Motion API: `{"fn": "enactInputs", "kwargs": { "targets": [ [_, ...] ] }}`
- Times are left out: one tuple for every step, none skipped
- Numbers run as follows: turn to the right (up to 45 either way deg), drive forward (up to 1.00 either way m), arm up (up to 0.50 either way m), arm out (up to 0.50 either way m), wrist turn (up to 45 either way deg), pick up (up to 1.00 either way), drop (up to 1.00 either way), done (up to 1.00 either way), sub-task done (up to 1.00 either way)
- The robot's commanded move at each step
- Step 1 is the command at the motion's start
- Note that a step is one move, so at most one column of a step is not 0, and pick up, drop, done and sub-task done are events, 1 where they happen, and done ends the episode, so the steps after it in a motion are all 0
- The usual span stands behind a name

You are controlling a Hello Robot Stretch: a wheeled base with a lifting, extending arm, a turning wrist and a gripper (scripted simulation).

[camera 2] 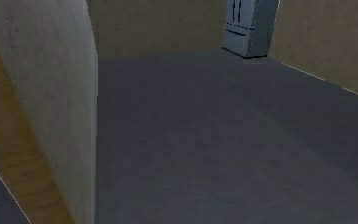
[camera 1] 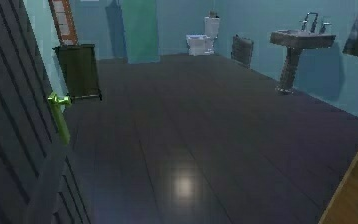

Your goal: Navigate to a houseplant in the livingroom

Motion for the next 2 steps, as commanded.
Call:
{"fn": "enactInputs", "kwargs": {
  "targets": [
    [0.0,0.85,0.0,0.0,0.0,0.0,0.0,0.0,0.0],
    [-21.0,0.0,0.0,0.0,0.0,0.0,0.0,0.0,0.0]
  ]
}}
